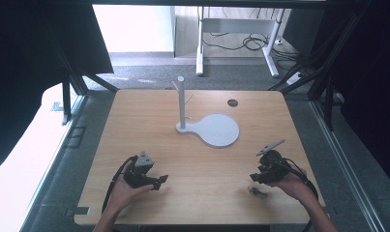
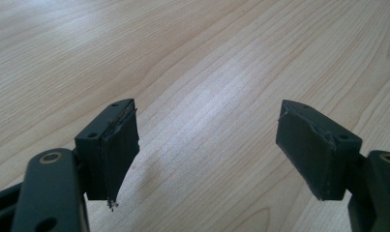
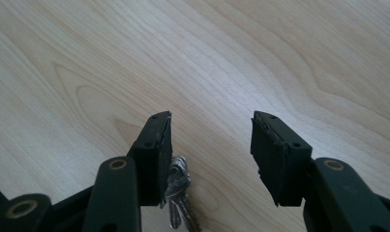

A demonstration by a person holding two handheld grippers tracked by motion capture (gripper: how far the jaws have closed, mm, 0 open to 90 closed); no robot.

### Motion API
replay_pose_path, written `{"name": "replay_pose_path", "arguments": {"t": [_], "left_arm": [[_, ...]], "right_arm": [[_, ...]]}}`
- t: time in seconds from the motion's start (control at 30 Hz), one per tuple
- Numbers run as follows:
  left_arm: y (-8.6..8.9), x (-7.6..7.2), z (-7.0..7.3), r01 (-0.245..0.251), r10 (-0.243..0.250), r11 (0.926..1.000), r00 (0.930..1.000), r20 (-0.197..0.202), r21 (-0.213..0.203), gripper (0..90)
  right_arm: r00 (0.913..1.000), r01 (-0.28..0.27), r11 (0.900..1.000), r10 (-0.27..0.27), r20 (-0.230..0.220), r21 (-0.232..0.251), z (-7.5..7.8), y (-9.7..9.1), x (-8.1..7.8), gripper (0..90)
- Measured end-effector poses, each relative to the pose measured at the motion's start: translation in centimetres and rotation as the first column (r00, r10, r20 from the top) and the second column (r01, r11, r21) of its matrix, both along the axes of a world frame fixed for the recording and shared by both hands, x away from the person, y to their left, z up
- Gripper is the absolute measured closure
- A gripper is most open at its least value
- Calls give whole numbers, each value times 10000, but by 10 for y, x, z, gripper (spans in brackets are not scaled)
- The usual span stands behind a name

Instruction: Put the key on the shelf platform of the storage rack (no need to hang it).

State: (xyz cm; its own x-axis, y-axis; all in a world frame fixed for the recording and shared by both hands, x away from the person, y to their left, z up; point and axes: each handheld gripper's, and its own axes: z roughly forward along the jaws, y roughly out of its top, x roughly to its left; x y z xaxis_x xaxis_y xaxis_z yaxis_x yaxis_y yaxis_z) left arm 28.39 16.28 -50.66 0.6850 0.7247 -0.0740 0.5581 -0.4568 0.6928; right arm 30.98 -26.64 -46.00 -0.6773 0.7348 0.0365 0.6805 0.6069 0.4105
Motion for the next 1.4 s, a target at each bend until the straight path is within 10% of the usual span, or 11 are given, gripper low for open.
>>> {"name": "replay_pose_path", "arguments": {"t": [1.4], "left_arm": [[3, 1, -3, -186, 187, 9997, 9998, -60, 151, 231]], "right_arm": [[9813, -1311, 9853, 1133, -1555, -1092, -34, 23, -5, 818]]}}
